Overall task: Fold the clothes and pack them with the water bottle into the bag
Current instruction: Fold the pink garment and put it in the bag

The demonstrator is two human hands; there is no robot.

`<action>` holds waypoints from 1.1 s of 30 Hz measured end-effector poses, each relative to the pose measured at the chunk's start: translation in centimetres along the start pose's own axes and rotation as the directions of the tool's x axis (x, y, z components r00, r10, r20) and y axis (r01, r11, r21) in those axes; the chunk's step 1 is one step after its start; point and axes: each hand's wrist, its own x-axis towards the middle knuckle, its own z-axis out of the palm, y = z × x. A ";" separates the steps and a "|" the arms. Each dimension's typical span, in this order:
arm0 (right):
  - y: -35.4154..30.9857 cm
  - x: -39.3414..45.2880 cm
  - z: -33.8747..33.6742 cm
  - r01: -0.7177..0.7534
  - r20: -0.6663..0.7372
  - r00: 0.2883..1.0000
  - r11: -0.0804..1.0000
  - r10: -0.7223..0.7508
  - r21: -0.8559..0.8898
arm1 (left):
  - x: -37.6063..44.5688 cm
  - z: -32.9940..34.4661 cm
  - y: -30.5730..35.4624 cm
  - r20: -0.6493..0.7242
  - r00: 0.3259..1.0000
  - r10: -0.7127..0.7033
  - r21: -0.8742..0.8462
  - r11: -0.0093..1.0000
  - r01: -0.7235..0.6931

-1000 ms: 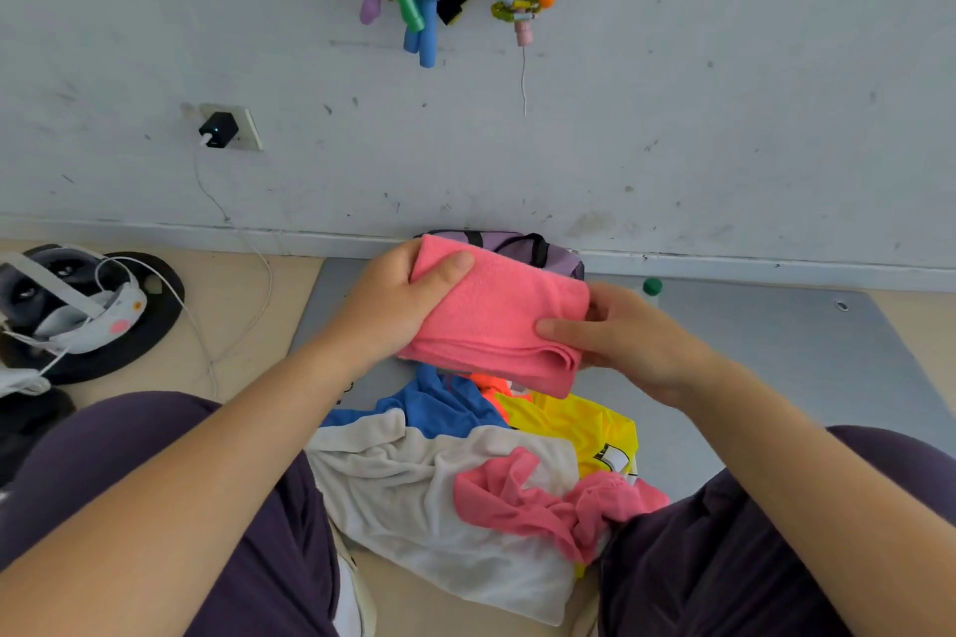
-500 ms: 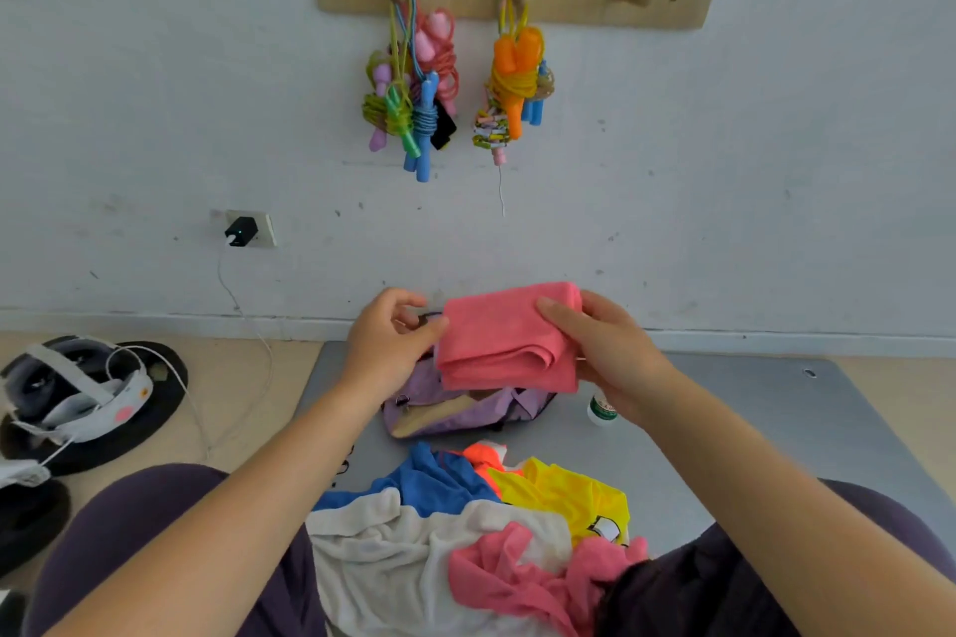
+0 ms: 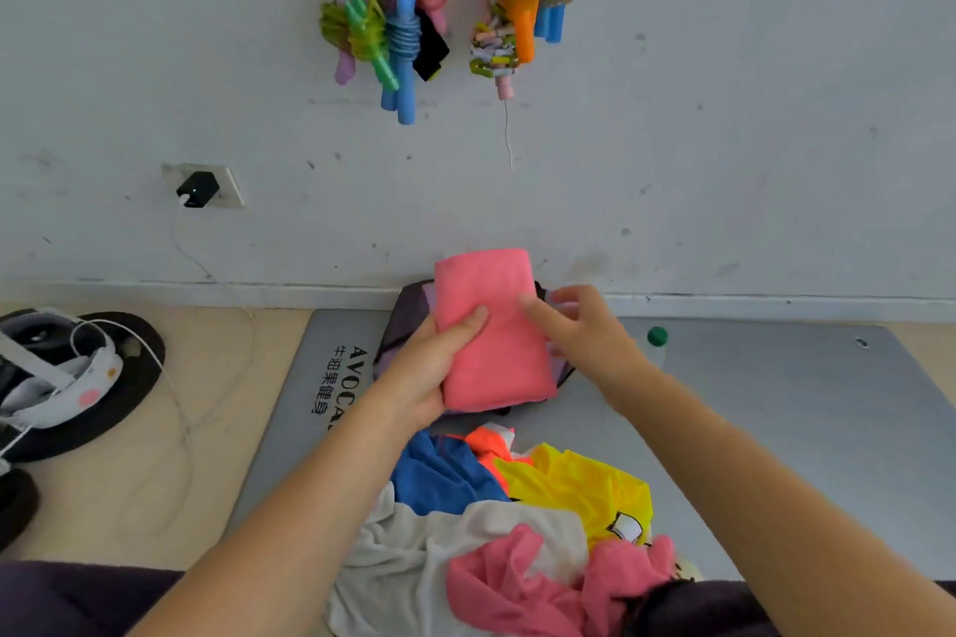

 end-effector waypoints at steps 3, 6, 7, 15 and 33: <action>5.1 3.4 1.9 -0.316 0.340 0.913 0.916 0.223 0.246 | 4.2 -1.3 -3.1 0.031 0.998 -0.054 0.111 0.993 0.051; 10.9 6.8 3.6 -0.375 0.249 0.921 0.859 0.301 0.348 | 8.9 -4.8 -6.5 -0.109 0.992 -0.056 0.356 0.930 0.092; 12.6 8.2 3.9 -0.373 0.169 0.927 0.856 0.334 0.358 | 10.5 -6.6 -7.6 -0.185 0.982 -0.034 0.450 0.885 0.115; 20.6 19.4 7.8 -0.234 -0.055 0.966 0.943 0.254 0.237 | 19.6 -17.2 -15.5 -0.035 0.999 -0.040 0.878 0.476 0.050; 22.4 22.8 2.0 -0.133 0.109 0.962 0.776 0.251 -0.617 | 23.9 -18.9 -11.0 0.209 0.959 0.192 0.859 -0.505 -0.086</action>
